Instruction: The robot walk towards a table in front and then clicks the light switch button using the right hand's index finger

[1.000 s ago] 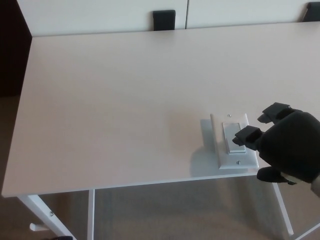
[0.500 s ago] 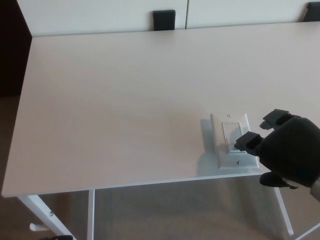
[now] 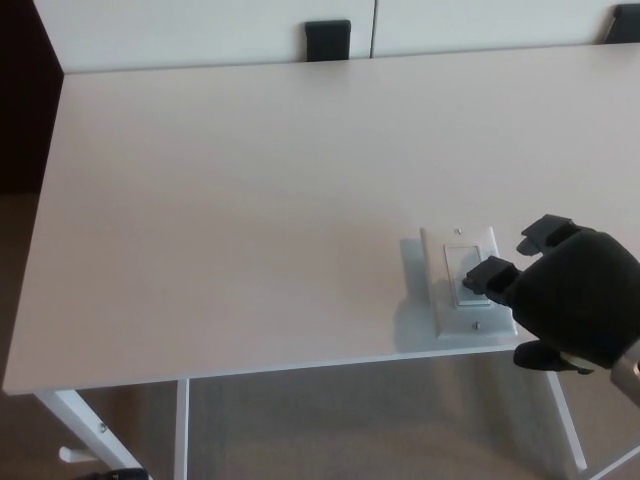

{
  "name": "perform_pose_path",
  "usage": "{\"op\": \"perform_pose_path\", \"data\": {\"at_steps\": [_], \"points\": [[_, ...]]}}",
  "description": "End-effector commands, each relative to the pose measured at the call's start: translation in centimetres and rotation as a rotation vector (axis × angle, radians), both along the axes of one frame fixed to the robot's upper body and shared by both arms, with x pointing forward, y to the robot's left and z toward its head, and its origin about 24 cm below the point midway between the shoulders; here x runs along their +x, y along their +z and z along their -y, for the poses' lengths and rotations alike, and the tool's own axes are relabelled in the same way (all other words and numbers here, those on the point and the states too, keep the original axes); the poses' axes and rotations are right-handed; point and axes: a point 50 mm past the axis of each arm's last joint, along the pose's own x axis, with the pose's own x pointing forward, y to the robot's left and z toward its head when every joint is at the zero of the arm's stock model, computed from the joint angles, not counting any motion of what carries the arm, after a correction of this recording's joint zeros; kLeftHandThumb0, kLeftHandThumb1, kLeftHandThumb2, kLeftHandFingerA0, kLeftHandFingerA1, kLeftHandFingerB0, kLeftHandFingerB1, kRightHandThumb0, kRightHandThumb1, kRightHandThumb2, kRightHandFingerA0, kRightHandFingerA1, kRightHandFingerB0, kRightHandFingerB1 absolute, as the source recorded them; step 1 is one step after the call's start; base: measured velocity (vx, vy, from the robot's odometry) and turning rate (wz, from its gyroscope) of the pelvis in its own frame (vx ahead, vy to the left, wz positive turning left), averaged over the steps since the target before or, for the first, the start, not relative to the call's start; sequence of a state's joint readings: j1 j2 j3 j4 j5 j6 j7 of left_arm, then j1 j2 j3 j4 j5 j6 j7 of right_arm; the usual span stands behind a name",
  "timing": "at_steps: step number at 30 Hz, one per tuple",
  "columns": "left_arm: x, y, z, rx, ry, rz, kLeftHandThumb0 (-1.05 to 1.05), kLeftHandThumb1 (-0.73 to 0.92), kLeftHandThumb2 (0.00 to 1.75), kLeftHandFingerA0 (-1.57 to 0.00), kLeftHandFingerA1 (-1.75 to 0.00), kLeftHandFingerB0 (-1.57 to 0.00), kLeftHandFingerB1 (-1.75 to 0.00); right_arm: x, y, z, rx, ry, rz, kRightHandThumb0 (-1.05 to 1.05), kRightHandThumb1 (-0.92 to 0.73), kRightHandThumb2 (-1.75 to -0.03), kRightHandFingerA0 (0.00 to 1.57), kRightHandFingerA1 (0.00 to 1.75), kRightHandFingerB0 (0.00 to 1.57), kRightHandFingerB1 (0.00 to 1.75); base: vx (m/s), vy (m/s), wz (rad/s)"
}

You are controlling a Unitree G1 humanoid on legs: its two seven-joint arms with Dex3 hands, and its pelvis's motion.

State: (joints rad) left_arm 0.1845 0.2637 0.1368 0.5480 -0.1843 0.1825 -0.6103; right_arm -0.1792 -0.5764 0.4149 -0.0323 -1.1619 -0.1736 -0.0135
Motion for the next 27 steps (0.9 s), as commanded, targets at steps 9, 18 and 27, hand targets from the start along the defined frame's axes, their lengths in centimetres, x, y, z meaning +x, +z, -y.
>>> {"op": "perform_pose_path", "data": {"at_steps": [9, 18, 27], "points": [[0.2, 0.3, -0.4, -0.008, 0.0, -0.011, -0.18, 0.55, 0.56, -0.5, -0.43, -0.36, -0.36, -0.8, -1.0, 0.3, -0.064, 0.009, -0.038, -0.83, -0.49, -0.95, 0.46, 0.58, 0.49, 0.49, 0.0, 0.0, 0.0], [0.2, 0.3, -0.4, 0.003, -0.002, -0.016, -0.18, 0.56, 0.56, -0.51, -0.42, -0.36, -0.35, -2.0, -1.1, 0.5, -0.071, 0.015, -0.072, -0.76, -0.58, -0.59, 0.49, 0.45, 0.59, 0.38, 0.0, 0.0, 0.0], [0.4, 0.3, -0.5, -0.005, -0.006, -0.009, -0.19, 0.54, 0.56, -0.49, -0.42, -0.34, -0.35, -2.4, -2.1, 1.7, -0.082, 0.0, -0.095, -0.76, -0.57, -0.59, 0.52, 0.43, 0.6, 0.38, 0.0, 0.0, 0.0]]}}
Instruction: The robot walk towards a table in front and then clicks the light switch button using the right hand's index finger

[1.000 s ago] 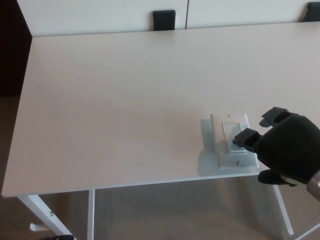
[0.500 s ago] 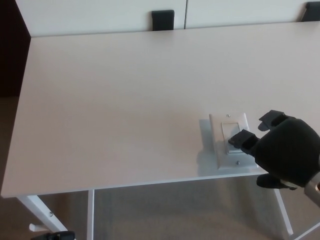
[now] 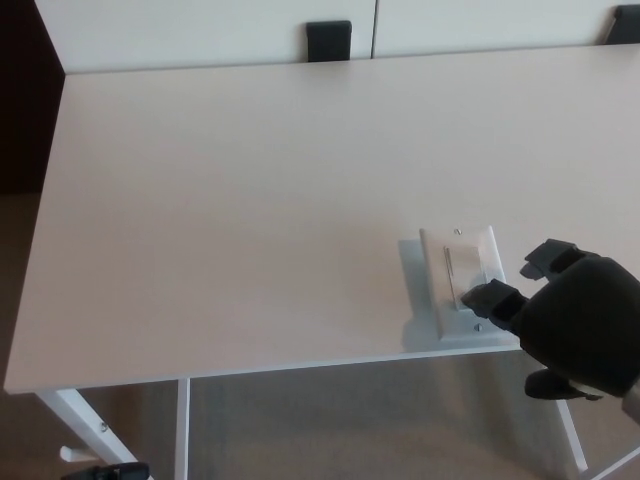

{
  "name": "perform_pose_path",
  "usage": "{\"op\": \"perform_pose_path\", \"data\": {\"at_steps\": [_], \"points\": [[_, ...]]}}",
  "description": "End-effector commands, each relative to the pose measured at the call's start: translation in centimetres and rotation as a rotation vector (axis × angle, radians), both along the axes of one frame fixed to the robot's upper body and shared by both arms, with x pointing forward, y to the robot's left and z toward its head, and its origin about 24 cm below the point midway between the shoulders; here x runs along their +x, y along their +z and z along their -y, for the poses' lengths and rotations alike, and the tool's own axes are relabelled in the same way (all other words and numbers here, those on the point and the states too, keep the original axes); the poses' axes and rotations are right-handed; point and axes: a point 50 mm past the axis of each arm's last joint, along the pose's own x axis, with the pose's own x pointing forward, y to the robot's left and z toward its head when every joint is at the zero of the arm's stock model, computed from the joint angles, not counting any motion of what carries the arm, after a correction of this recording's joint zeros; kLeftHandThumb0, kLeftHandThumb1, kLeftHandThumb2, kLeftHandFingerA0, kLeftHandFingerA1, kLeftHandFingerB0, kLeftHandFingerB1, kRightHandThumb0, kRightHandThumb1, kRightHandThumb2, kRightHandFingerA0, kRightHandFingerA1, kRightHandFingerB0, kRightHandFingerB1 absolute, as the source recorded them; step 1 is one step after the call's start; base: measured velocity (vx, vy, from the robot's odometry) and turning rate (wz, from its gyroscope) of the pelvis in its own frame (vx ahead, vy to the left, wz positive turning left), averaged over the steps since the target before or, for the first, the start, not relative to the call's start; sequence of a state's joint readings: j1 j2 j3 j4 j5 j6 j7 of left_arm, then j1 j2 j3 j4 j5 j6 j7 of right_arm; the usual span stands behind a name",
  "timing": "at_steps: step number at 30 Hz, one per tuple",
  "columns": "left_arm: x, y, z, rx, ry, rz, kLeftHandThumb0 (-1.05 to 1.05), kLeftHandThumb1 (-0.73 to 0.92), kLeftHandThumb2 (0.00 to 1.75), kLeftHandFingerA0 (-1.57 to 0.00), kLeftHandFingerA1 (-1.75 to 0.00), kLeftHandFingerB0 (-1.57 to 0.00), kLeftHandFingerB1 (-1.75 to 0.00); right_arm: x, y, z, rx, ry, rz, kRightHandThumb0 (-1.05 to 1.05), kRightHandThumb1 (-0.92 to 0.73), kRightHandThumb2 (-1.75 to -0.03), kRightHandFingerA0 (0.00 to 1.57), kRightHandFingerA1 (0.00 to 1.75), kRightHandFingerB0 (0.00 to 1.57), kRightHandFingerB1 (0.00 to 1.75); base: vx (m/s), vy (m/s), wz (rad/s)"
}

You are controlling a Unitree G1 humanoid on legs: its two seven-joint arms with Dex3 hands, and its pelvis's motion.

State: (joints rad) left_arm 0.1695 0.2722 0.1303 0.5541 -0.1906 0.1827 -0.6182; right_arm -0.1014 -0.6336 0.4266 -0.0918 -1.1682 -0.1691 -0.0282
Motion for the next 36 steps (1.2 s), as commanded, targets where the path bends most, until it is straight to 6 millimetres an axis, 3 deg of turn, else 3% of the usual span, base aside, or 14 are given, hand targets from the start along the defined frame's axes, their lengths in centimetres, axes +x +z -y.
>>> {"op": "perform_pose_path", "data": {"at_steps": [1, 11, 20, 22, 25, 28, 32, 33, 34, 35, 36], "points": [[0.0, 0.2, -0.4, -0.001, 0.003, -0.013, -0.19, 0.54, 0.56, -0.49, -0.42, -0.34, -0.35, -0.6, -1.3, 1.1, -0.047, -0.022, -0.07, -0.76, -0.57, -0.59, 0.52, 0.43, 0.6, 0.38, 0.0, 0.0, 0.0], [0.1, 0.2, -0.5, 0.003, -0.002, -0.011, -0.2, 0.55, 0.56, -0.48, -0.43, -0.34, -0.35, -0.6, -1.2, 1.5, -0.061, -0.026, -0.071, -0.75, -0.59, -0.59, 0.48, 0.42, 0.58, 0.38, 0.0, 0.0, 0.0], [0.0, 0.1, -0.4, -0.002, 0.005, -0.019, -0.2, 0.54, 0.55, -0.5, -0.43, -0.35, -0.36, -1.2, 5.3, 2.4, 0.138, -0.035, 0.064, -0.74, -0.59, -0.59, 0.44, 0.49, 0.56, 0.37, 0.0, 0.0, 0.0], [0.1, 0.2, -0.4, 0.011, 0.0, -0.013, -0.19, 0.54, 0.56, -0.51, -0.42, -0.35, -0.36, -2.8, 7.0, 2.9, 0.224, -0.034, 0.09, -0.71, -0.56, -0.58, 0.41, 0.52, 0.55, 0.36, 0.0, 0.0, 0.0], [0.0, 0.1, -0.5, 0.005, 0.011, -0.018, -0.2, 0.55, 0.56, -0.51, -0.43, -0.35, -0.36, -5.5, 7.8, 3.7, 0.283, -0.033, 0.096, -0.7, -0.57, -0.59, 0.33, 0.61, 0.51, 0.39, 0.0, 0.0, 0.0], [-0.2, 0.1, -0.5, 0.005, 0.013, -0.018, -0.2, 0.55, 0.56, -0.51, -0.43, -0.36, -0.36, -6.9, 7.9, 4.1, 0.312, -0.039, 0.088, -0.7, -0.56, -0.58, 0.33, 0.62, 0.53, 0.38, 0.0, 0.0, 0.0], [-0.9, -0.3, -0.6, 0.0, 0.027, -0.042, -0.2, 0.53, 0.55, -0.49, -0.42, -0.35, -0.35, -10.7, 6.9, 5.5, 0.428, -0.122, -0.002, -0.69, -0.58, -0.59, 0.28, 0.66, 0.52, 0.39, 0.0, 0.0, 0.0], [-1.1, -0.4, -0.4, -0.009, 0.031, -0.045, -0.2, 0.55, 0.56, -0.5, -0.43, -0.35, -0.35, -11.2, 6.6, 5.8, 0.452, -0.14, -0.024, -0.78, -0.55, -0.58, 0.36, 0.79, 0.59, 0.46, 0.0, 0.0, 0.0], [-1.1, -0.5, -0.4, -0.013, 0.032, -0.046, -0.2, 0.55, 0.56, -0.5, -0.43, -0.35, -0.35, -11.5, 6.5, 5.9, 0.463, -0.147, -0.033, -0.78, -0.55, -0.58, 0.36, 0.79, 0.59, 0.46, 0.0, 0.0, 0.0], [-1.2, -0.6, -0.5, -0.006, 0.036, -0.046, -0.21, 0.54, 0.56, -0.5, -0.42, -0.36, -0.36, -12.6, 5.7, 6.4, 0.521, -0.215, -0.082, -0.68, -0.55, -0.58, 0.31, 0.64, 0.52, 0.38, 0.0, 0.0, 0.0], [-1.4, -0.7, -0.5, -0.002, 0.042, -0.051, -0.2, 0.53, 0.55, -0.5, -0.43, -0.37, -0.36, -13.6, 4.6, 6.9, 0.56, -0.289, -0.133, -0.66, -0.52, -0.57, 0.34, 0.62, 0.53, 0.38, 0.0, 0.0, 0.0]]}}
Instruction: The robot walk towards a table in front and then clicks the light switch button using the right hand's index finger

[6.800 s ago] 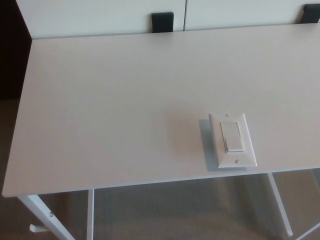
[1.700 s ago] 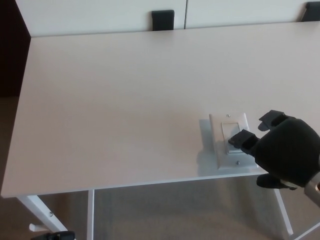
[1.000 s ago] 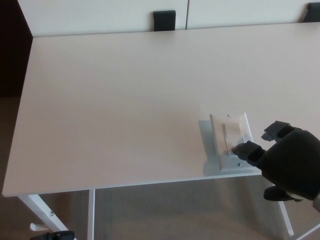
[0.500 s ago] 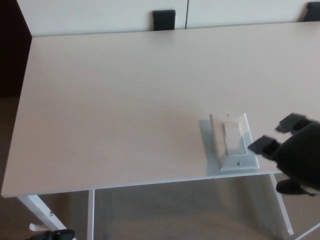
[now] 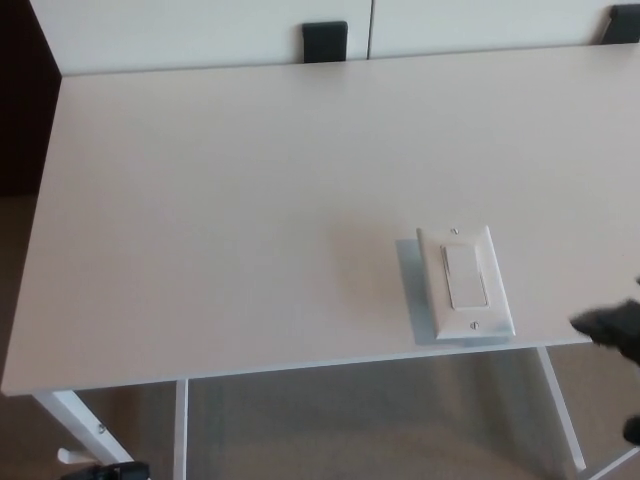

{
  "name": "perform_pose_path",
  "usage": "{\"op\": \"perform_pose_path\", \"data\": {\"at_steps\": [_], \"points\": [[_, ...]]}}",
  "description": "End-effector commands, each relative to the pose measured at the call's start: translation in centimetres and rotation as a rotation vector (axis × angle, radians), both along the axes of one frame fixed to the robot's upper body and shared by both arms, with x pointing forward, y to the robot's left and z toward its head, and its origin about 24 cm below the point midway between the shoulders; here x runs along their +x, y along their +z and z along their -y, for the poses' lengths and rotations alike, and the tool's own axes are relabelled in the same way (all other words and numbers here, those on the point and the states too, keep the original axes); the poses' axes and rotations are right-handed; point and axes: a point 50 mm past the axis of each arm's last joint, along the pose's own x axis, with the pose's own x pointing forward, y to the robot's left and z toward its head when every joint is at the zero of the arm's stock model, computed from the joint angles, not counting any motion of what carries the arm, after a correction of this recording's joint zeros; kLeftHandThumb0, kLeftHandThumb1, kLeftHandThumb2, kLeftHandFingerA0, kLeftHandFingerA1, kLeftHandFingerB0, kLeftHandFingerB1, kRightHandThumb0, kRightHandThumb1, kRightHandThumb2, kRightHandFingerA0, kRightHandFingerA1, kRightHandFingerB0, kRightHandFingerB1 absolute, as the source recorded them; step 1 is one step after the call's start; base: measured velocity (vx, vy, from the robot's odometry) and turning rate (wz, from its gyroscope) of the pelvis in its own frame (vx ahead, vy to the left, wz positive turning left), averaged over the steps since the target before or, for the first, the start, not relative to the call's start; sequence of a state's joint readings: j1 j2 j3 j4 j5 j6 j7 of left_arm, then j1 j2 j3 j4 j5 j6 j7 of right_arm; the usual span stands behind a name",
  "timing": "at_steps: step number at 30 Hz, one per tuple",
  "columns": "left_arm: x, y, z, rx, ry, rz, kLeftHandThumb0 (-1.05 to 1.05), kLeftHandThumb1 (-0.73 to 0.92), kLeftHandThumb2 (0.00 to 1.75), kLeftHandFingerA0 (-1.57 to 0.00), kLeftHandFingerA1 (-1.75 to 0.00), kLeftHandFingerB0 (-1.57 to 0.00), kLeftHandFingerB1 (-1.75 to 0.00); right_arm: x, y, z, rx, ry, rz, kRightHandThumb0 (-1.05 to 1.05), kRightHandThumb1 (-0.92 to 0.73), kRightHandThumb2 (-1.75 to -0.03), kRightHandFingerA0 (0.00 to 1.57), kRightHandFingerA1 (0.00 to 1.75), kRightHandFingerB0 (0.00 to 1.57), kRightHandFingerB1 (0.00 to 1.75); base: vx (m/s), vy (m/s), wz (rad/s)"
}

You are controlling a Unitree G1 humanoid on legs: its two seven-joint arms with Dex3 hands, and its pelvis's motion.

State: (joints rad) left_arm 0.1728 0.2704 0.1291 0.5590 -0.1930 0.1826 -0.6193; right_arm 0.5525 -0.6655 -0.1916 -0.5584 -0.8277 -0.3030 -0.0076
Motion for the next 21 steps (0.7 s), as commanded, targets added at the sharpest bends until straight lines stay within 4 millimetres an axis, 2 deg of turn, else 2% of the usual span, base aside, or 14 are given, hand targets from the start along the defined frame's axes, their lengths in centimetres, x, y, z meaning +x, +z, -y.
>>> {"op": "perform_pose_path", "data": {"at_steps": [1, 2, 3, 4, 6, 8, 11, 13, 15, 16, 18, 20, 21], "points": [[-1.5, -0.7, -0.5, 0.004, 0.042, -0.047, -0.21, 0.53, 0.55, -0.5, -0.42, -0.38, -0.36, -5.0, -1.6, 1.6, 0.313, -0.135, -0.15, -0.64, -0.51, -0.56, 0.35, 0.63, 0.53, 0.39, 0.0, 0.0, 0.0], [-1.6, -0.7, -0.5, 0.004, 0.043, -0.049, -0.21, 0.53, 0.55, -0.5, -0.42, -0.38, -0.36, -5.4, -2.1, 1.8, 0.327, -0.158, -0.169, -0.64, -0.51, -0.56, 0.35, 0.63, 0.53, 0.39, 0.0, 0.0, 0.0], [-1.8, -0.9, -0.5, 0.005, 0.047, -0.051, -0.26, 0.48, 0.62, -0.47, -0.46, -0.36, -0.4, -6.4, -3.6, 2.3, 0.332, -0.229, -0.242, -0.61, -0.51, -0.56, 0.34, 0.63, 0.49, 0.39, 0.0, 0.0, 0.0], [-1.9, -0.9, -0.5, 0.002, 0.049, -0.053, -0.19, 0.54, 0.56, -0.5, -0.43, -0.37, -0.36, -6.7, -4.2, 2.4, 0.332, -0.254, -0.272, -0.6, -0.5, -0.56, 0.33, 0.63, 0.47, 0.39, 0.0, 0.0, 0.0], [-2.2, -1.0, -0.5, -0.004, 0.049, -0.056, -0.19, 0.54, 0.56, -0.5, -0.43, -0.36, -0.36, -7.3, -5.2, 2.7, 0.33, -0.296, -0.323, -0.6, -0.51, -0.56, 0.36, 0.62, 0.47, 0.39, 0.0, 0.0, 0.0], [-2.8, -1.3, -0.6, -0.003, 0.047, -0.063, -0.21, 0.55, 0.56, -0.5, -0.42, -0.36, -0.36, -8.3, -7.5, 3.3, 0.296, -0.379, -0.439, -0.6, -0.51, -0.56, 0.37, 0.61, 0.44, 0.39, 0.0, 0.0, 0.0], [-3.2, -1.5, -0.6, -0.001, 0.056, -0.069, -0.21, 0.54, 0.56, -0.48, -0.42, -0.38, -0.36, -8.4, -10.5, 4.4, 0.261, -0.468, -0.55, -0.59, -0.52, -0.56, 0.41, 0.65, 0.44, 0.4, 0.0, 0.0, 0.0], [-3.7, -1.7, -0.6, 0.004, 0.062, -0.081, -0.21, 0.54, 0.56, -0.49, -0.42, -0.38, -0.36, -8.7, -11.5, 4.8, 0.26, -0.507, -0.587, -0.59, -0.51, -0.56, 0.42, 0.63, 0.45, 0.39, 0.0, 0.0, 0.0], [-4.1, -1.9, -0.4, 0.002, 0.069, -0.085, -0.18, 0.54, 0.55, -0.52, -0.43, -0.37, -0.36, -8.7, -13.4, 5.5, 0.258, -0.551, -0.593, -0.58, -0.48, -0.56, 0.48, 0.64, 0.49, 0.43, 0.0, 0.0, 0.0], [-4.2, -1.9, -0.4, 0.022, 0.053, -0.073, -0.24, 0.5, 0.62, -0.51, -0.47, -0.35, -0.4, -8.7, -14.5, 5.4, 0.255, -0.571, -0.61, -0.57, -0.5, -0.55, 0.45, 0.64, 0.49, 0.42, 0.0, 0.0, 0.0], [-4.6, -2.0, -0.3, 0.086, 0.007, -0.052, -0.25, 0.5, 0.62, -0.5, -0.47, -0.37, -0.4, -9.1, -16.4, 5.2, 0.239, -0.589, -0.637, -0.58, -0.49, -0.56, 0.46, 0.67, 0.5, 0.43, 0.0, 0.0, 0.0], [-4.9, -2.2, -0.1, 0.166, -0.026, -0.042, -0.26, 0.46, 0.6, -0.56, -0.47, -0.41, -0.41, -9.8, -17.9, 5.0, 0.23, -0.59, -0.66, -0.59, -0.5, -0.56, 0.47, 0.66, 0.48, 0.42, 0.0, 0.0, 0.0], [-5.1, -2.3, -0.1, 0.235, -0.083, -0.022, -0.32, 0.44, 0.62, -0.5, -0.47, -0.38, -0.41, -10.2, -19.1, 4.7, 0.223, -0.595, -0.722, -0.58, -0.5, -0.56, 0.44, 0.63, 0.45, 0.41, 0.0, 0.0, 0.0]]}}
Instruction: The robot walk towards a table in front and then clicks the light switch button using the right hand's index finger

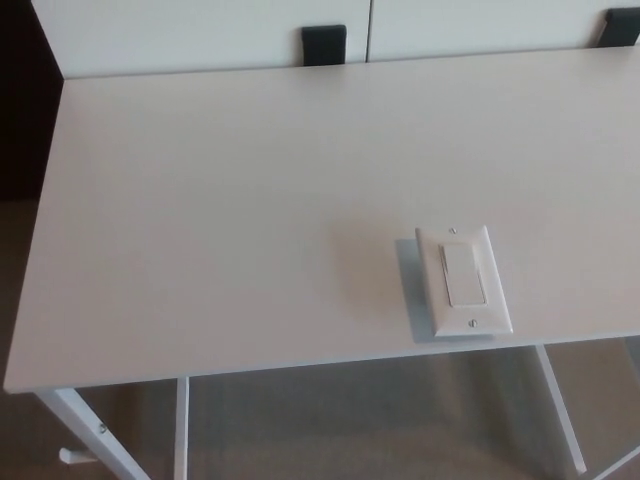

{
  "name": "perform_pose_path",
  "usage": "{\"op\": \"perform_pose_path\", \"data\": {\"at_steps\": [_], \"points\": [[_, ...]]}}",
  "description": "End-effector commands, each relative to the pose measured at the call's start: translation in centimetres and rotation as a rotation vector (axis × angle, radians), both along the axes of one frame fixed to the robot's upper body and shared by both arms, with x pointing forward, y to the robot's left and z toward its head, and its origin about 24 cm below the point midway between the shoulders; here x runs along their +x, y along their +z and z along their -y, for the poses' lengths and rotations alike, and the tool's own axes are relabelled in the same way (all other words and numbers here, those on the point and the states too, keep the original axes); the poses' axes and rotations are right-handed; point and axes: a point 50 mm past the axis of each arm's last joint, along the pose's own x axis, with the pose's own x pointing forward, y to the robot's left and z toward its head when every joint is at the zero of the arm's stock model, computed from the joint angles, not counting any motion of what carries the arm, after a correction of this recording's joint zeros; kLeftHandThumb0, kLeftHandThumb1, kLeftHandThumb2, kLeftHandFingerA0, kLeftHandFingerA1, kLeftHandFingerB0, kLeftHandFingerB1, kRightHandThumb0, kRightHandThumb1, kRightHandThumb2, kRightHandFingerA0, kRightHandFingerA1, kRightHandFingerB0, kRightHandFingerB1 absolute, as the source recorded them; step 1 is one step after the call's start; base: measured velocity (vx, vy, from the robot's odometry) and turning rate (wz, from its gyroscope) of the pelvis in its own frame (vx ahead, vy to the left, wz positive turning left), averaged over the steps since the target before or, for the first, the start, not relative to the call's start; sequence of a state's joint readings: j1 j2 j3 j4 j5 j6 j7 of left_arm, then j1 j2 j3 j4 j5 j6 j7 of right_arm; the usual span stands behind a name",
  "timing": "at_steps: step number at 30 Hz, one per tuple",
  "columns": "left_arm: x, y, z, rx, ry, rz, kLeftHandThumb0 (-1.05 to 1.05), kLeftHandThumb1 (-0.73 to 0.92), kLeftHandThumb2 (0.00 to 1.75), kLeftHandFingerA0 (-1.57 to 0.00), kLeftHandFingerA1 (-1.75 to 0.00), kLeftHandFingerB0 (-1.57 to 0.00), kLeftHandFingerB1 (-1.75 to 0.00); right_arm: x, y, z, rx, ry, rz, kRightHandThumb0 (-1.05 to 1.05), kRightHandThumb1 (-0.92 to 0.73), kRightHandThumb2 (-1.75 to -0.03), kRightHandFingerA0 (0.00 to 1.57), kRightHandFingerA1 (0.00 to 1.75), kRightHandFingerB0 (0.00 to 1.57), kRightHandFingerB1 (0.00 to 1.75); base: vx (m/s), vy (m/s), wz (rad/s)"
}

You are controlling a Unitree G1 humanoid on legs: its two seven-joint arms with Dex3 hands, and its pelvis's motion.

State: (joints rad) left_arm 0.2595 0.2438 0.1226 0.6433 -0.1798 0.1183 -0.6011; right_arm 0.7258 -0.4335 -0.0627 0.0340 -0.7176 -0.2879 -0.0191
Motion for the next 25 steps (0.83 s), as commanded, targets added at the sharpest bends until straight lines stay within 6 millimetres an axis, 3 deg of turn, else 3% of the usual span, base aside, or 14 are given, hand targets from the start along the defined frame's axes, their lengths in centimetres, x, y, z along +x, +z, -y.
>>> {"op": "perform_pose_path", "data": {"at_steps": [1, 6, 8, 12, 13, 14, 15, 23, 24, 25], "points": [[-0.8, 0.0, -0.4, 0.254, -0.163, 0.089, -0.35, 0.43, 0.63, -0.49, -0.47, -0.37, -0.41, -1.3, -4.7, -0.4, -0.028, -0.038, -0.116, -0.58, -0.49, -0.56, 0.45, 0.6, 0.45, 0.41, 0.0, 0.0, 0.0], [-0.7, 0.0, -0.9, 0.317, -0.193, 0.105, -0.36, 0.43, 0.63, -0.51, -0.47, -0.38, -0.41, -1.1, -5.5, 0.0, 0.005, -0.047, -0.146, -0.59, -0.5, -0.55, 0.39, 0.62, 0.43, 0.4, 0.0, 0.0, 0.0], [-0.8, -0.1, -1.0, 0.318, -0.183, 0.11, -0.34, 0.44, 0.63, -0.51, -0.47, -0.39, -0.41, -1.2, -5.4, 0.0, 0.007, -0.056, -0.192, -0.57, -0.52, -0.56, 0.29, 0.61, 0.38, 0.38, 0.0, 0.0, 0.0], [-0.8, 0.0, -1.5, 0.338, -0.186, 0.118, -0.35, 0.44, 0.63, -0.53, -0.47, -0.39, -0.42, -1.2, -5.4, 0.2, 0.0, -0.059, -0.206, -0.55, -0.52, -0.55, 0.31, 0.56, 0.4, 0.38, 0.0, 0.0, 0.0], [-0.8, 0.0, -1.5, 0.341, -0.186, 0.121, -0.35, 0.44, 0.63, -0.53, -0.47, -0.39, -0.42, -1.2, -5.4, 0.2, -0.003, -0.056, -0.206, -0.57, -0.37, -0.8, 0.25, 0.58, 0.36, 0.53, 0.0, 0.0, 0.0], [-0.8, 0.0, -1.6, 0.345, -0.185, 0.123, -0.35, 0.44, 0.63, -0.53, -0.47, -0.39, -0.42, -1.2, -5.4, 0.2, -0.008, -0.052, -0.206, -0.57, -0.37, -0.8, 0.25, 0.58, 0.36, 0.53, 0.0, 0.0, 0.0], [-0.8, 0.0, -1.6, 0.349, -0.185, 0.129, -0.35, 0.44, 0.63, -0.54, -0.47, -0.4, -0.42, -1.2, -5.6, 0.3, -0.012, -0.054, -0.206, -0.55, -0.52, -0.55, 0.3, 0.57, 0.4, 0.38, 0.0, 0.0, 0.0], [-0.2, 0.1, -1.8, 0.366, -0.189, 0.16, -0.36, 0.44, 0.64, -0.55, -0.48, -0.41, -0.42, -0.4, -5.3, 0.0, -0.002, -0.039, -0.196, -0.54, -0.52, -0.54, 0.31, 0.57, 0.42, 0.38, 0.0, 0.0, 0.0], [-0.1, 0.1, -1.8, 0.372, -0.192, 0.166, -0.36, 0.44, 0.64, -0.55, -0.47, -0.41, -0.42, -0.2, -5.3, 0.0, 0.004, -0.033, -0.193, -0.57, -0.37, -0.79, 0.28, 0.6, 0.38, 0.53, 0.0, 0.0, 0.0], [-0.1, 0.1, -1.8, 0.372, -0.192, 0.166, -0.36, 0.44, 0.64, -0.55, -0.47, -0.41, -0.42, -0.2, -5.3, 0.0, 0.004, -0.033, -0.193, -0.57, -0.37, -0.79, 0.28, 0.6, 0.38, 0.53, 0.0, 0.0, 0.0]]}}
